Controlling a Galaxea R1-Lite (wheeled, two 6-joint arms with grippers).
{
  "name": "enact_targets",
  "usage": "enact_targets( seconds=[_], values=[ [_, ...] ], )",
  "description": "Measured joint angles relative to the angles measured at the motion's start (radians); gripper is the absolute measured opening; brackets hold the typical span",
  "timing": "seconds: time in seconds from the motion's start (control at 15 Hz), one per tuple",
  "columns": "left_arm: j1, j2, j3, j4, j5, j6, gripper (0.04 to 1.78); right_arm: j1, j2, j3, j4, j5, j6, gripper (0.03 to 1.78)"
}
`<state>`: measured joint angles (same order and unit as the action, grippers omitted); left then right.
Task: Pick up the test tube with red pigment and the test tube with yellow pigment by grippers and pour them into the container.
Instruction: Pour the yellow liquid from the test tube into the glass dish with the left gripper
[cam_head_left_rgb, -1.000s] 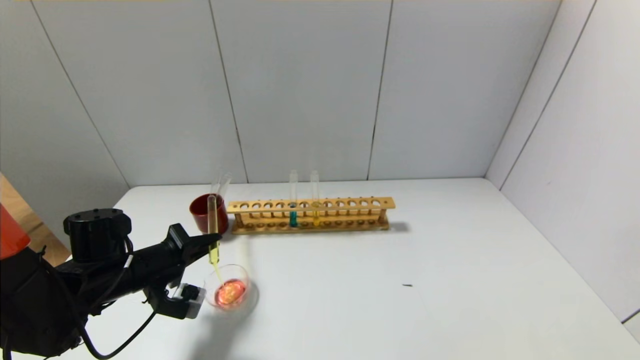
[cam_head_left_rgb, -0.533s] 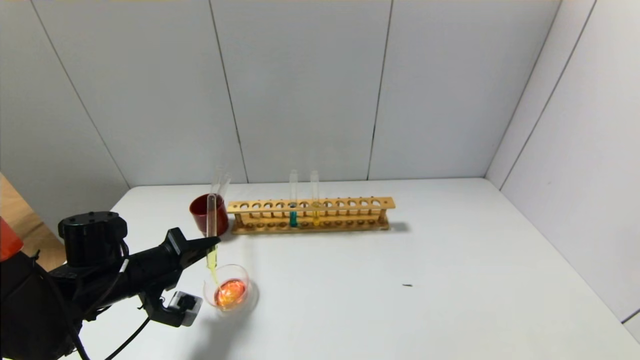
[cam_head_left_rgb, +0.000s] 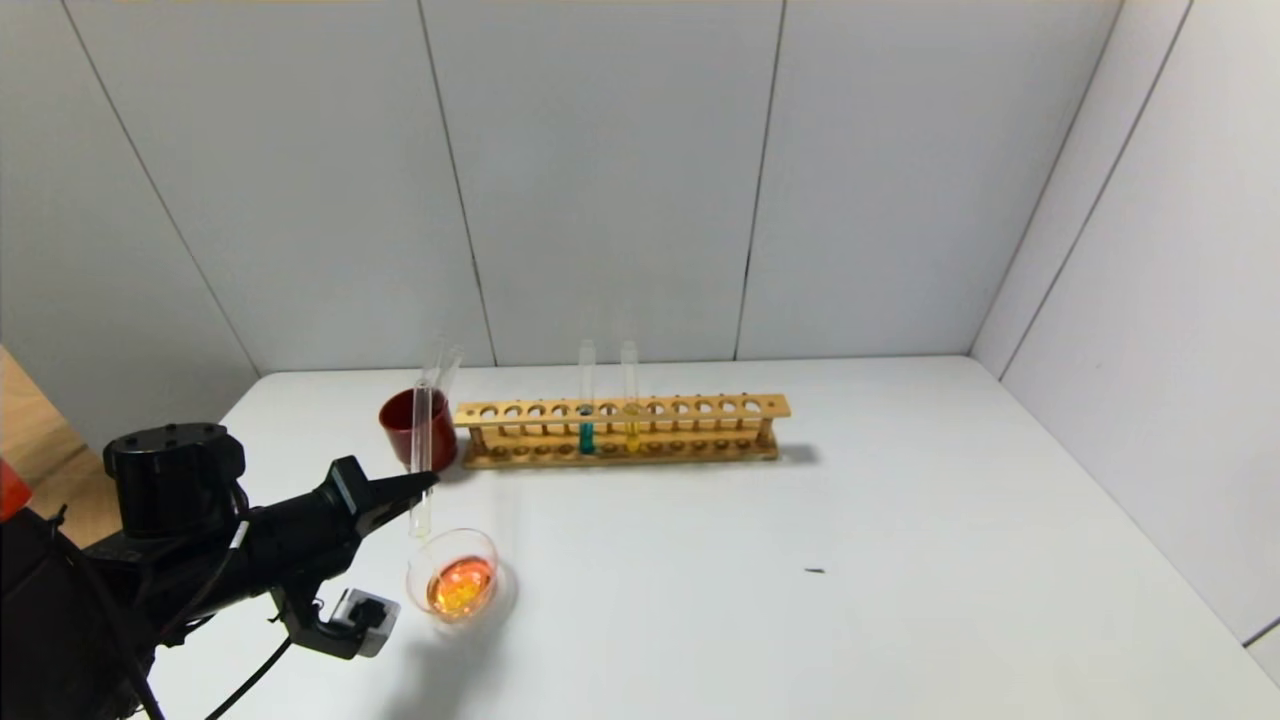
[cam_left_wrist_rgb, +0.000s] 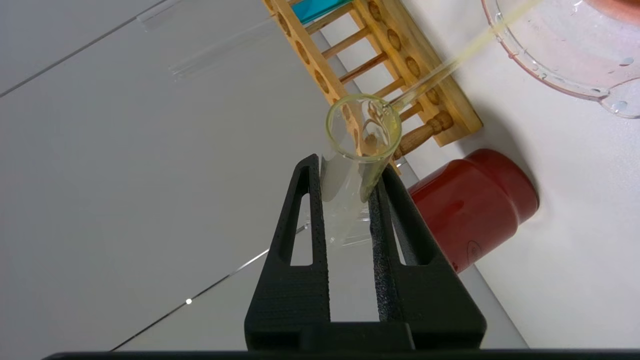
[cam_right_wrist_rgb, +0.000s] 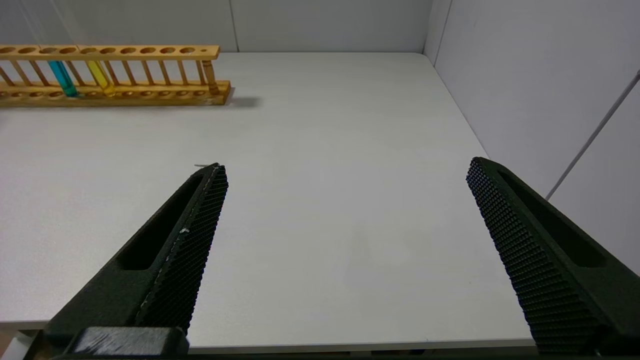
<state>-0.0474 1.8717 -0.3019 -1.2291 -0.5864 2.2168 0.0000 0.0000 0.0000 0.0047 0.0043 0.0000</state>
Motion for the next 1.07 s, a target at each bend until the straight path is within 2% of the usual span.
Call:
enact_targets(
  seconds=[0.33, 0.73, 1.07],
  values=[
    [-0.001, -0.015, 0.003, -0.020, -0.003, 0.106, 0.30, 0.000, 0.000, 0.000, 0.000, 0.000, 0.000, 1.75],
    [-0.037, -0.020, 0.049, -0.161, 0.010, 0.134, 0.30, 0.000, 0.000, 0.000, 0.000, 0.000, 0.000, 1.75],
    [-0.067, -0.024, 0.081, -0.290, 0.014, 0.230, 0.30, 0.000, 0.000, 0.000, 0.000, 0.000, 0.000, 1.75]
  ],
)
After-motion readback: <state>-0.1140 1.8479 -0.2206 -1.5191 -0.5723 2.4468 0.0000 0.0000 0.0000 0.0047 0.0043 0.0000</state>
